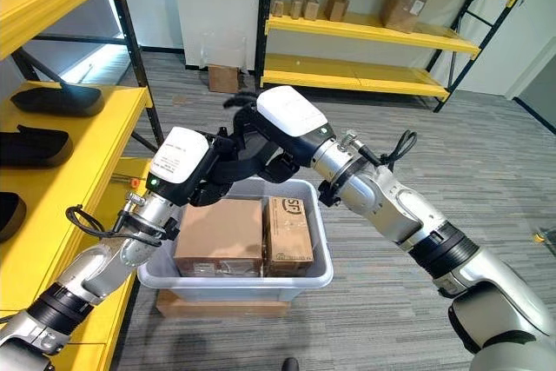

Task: Move parts from the plastic box to the shelf.

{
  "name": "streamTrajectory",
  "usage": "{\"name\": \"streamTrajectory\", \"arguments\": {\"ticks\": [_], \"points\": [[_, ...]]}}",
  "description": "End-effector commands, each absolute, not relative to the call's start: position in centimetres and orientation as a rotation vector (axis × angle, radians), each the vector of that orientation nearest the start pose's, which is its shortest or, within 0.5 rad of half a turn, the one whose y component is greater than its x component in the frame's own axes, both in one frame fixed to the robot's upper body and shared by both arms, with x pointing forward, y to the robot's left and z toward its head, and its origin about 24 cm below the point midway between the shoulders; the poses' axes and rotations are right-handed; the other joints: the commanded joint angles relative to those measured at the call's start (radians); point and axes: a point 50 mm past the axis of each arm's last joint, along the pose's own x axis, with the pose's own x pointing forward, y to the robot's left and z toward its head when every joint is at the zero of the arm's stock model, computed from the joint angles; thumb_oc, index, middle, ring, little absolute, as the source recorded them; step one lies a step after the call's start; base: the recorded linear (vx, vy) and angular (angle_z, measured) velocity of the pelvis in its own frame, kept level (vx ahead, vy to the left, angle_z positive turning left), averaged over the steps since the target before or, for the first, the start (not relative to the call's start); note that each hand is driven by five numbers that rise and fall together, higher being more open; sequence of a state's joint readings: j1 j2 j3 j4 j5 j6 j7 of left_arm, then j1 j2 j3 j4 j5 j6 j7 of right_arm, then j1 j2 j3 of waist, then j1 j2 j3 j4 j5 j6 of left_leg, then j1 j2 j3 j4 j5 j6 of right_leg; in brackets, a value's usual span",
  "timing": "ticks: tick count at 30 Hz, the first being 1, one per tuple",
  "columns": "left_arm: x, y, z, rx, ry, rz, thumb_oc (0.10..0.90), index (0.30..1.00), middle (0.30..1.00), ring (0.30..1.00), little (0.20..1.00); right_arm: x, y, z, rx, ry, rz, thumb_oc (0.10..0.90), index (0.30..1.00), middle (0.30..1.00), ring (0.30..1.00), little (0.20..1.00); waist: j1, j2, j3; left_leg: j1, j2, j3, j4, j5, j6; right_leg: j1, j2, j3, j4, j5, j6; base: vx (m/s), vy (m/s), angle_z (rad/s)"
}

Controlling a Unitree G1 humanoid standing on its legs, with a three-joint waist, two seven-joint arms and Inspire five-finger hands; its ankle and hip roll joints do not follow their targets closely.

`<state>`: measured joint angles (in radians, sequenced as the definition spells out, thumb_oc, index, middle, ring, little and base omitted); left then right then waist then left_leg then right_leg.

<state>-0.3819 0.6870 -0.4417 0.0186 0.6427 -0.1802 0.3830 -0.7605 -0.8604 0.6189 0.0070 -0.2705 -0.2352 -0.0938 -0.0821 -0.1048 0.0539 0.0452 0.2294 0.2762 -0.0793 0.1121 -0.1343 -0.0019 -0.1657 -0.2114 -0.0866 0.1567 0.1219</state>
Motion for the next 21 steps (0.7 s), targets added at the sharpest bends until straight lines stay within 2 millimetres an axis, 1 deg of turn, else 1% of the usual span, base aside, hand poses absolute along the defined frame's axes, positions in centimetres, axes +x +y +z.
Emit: {"name": "streamTrajectory", "arguments": {"ticks": [1,3,4,5,8,9,12,13,14,15,16,19,20,21], "points": [[28.9,15.2,15.8,1.263,-0.86,-0.108,0.4,0.3,0.3,0.3,0.3,27.9,-13.7,31.3,-1.032,-1.207,0.193,0.9,1.0,1.0,1.0,1.0,0.003,0.012,-0.048,0.015,0.043,0.023,-0.008,-0.062,0.003,0.111,-0.055,-0.038,0.026,-0.113,0.073,0.01,0.002,-0.09],[28.7,15.8,15.7,1.273,-0.842,-0.098,0.4,0.3,0.3,0.3,0.3,27.4,-14.4,30.9,-1.017,-1.199,0.193,0.9,1.0,1.0,1.0,1.0,-0.001,0.015,-0.047,0.016,0.043,0.024,-0.008,-0.063,0.003,0.11,-0.055,-0.036,0.026,-0.113,0.074,0.0,0.0,-0.11],[28.7,15.8,15.6,1.274,-0.842,-0.101,0.4,0.3,0.3,0.3,0.3,27.3,-14.5,30.8,-1.016,-1.197,0.193,0.9,1.0,1.0,1.0,1.0,0.0,0.014,-0.048,0.016,0.043,0.024,-0.008,-0.063,0.003,0.11,-0.055,-0.036,0.026,-0.113,0.074,0.01,0.001,-0.09],[28.6,16.2,15.5,1.281,-0.831,-0.093,0.4,0.3,0.3,0.3,0.3,27.1,-15.0,30.5,-1.02,-1.187,0.186,0.9,1.0,1.0,1.0,1.0,-0.004,0.016,-0.048,0.017,0.043,0.026,-0.008,-0.064,0.003,0.109,-0.055,-0.036,0.025,-0.113,0.075,0.0,0.0,0.0],[28.0,17.7,15.4,1.301,-0.793,-0.053,0.4,0.3,0.3,0.3,0.3,26.1,-16.2,29.6,-1.023,-1.168,0.169,0.9,1.0,1.0,1.0,1.0,-0.01,0.025,-0.046,0.019,0.042,0.031,-0.008,-0.065,0.002,0.106,-0.056,-0.03,0.024,-0.113,0.075,0.0,-0.003,-0.01],[27.7,18.5,15.3,1.307,-0.774,-0.029,0.4,0.3,0.3,0.3,0.3,25.7,-16.9,29.0,-1.009,-1.153,0.151,0.9,1.0,1.0,1.0,1.0,-0.015,0.03,-0.043,0.019,0.041,0.033,-0.008,-0.065,0.002,0.104,-0.056,-0.026,0.025,-0.113,0.076,0.0,-0.008,-0.04],[27.5,19.0,15.2,1.311,-0.763,-0.021,0.4,0.3,0.3,0.3,0.3,25.2,-17.4,28.6,-0.991,-1.143,0.14,0.9,1.0,1.0,1.0,1.0,-0.015,0.031,-0.044,0.019,0.041,0.035,-0.008,-0.065,0.002,0.103,-0.056,-0.023,0.025,-0.113,0.076,0.0,-0.005,-0.07],[27.3,19.4,15.3,1.315,-0.754,-0.006,0.4,0.3,0.3,0.3,0.3,25.1,-17.8,28.3,-0.98,-1.128,0.129,0.9,1.0,1.0,1.0,1.0,-0.018,0.036,-0.042,0.02,0.041,0.036,-0.008,-0.065,0.002,0.102,-0.057,-0.022,0.025,-0.113,0.077,0.01,-0.004,-0.05],[26.8,20.3,15.2,1.315,-0.731,0.025,0.4,0.3,0.3,0.3,0.3,24.6,-18.8,27.2,-0.93,-1.088,0.1,0.9,1.0,1.0,1.0,1.0,-0.019,0.042,-0.041,0.019,0.042,0.037,-0.008,-0.065,0.003,0.099,-0.058,-0.022,0.026,-0.113,0.077,0.01,-0.004,-0.07],[26.8,20.3,15.1,1.315,-0.731,0.023,0.4,0.3,0.3,0.3,0.3,24.6,-18.8,27.1,-0.929,-1.087,0.099,0.9,1.0,1.0,1.0,1.0,-0.018,0.041,-0.042,0.019,0.041,0.037,-0.008,-0.065,0.003,0.099,-0.058,-0.022,0.026,-0.113,0.077,0.02,-0.02,-0.08],[25.9,22.2,14.8,1.315,-0.673,0.08,0.4,0.3,0.3,0.3,0.3,24.0,-20.2,25.5,-0.896,-1.017,0.051,0.9,1.0,1.0,1.0,1.0,-0.022,0.054,-0.034,0.023,0.039,0.039,-0.008,-0.07,0.004,0.099,-0.06,-0.018,0.031,-0.12,0.077,0.01,-0.015,-0.06],[25.5,22.6,14.8,1.317,-0.661,0.092,0.4,0.3,0.3,0.3,0.3,23.8,-20.4,25.0,-0.887,-0.999,0.049,0.9,1.0,1.0,1.0,1.0,-0.022,0.055,-0.037,0.02,0.039,0.04,-0.008,-0.065,0.005,0.094,-0.06,-0.015,0.031,-0.117,0.075,0.01,-0.011,-0.06],[24.9,23.6,14.8,1.319,-0.637,0.13,0.4,0.3,0.3,0.3,0.3,23.5,-21.1,24.0,-0.873,-0.952,0.02,0.9,1.0,1.0,1.0,1.0,-0.023,0.062,-0.033,0.026,0.038,0.041,-0.008,-0.07,0.004,0.097,-0.06,-0.013,0.034,-0.123,0.076,-0.01,-0.018,-0.05],[24.8,23.6,14.8,1.32,-0.637,0.129,0.4,0.3,0.3,0.3,0.3,23.5,-21.1,24.0,-0.872,-0.952,0.02,0.9,1.0,1.0,1.0,1.0,-0.023,0.062,-0.034,0.023,0.038,0.041,-0.008,-0.066,0.005,0.094,-0.06,-0.012,0.033,-0.12,0.074,0.01,-0.04,-0.04]]}}
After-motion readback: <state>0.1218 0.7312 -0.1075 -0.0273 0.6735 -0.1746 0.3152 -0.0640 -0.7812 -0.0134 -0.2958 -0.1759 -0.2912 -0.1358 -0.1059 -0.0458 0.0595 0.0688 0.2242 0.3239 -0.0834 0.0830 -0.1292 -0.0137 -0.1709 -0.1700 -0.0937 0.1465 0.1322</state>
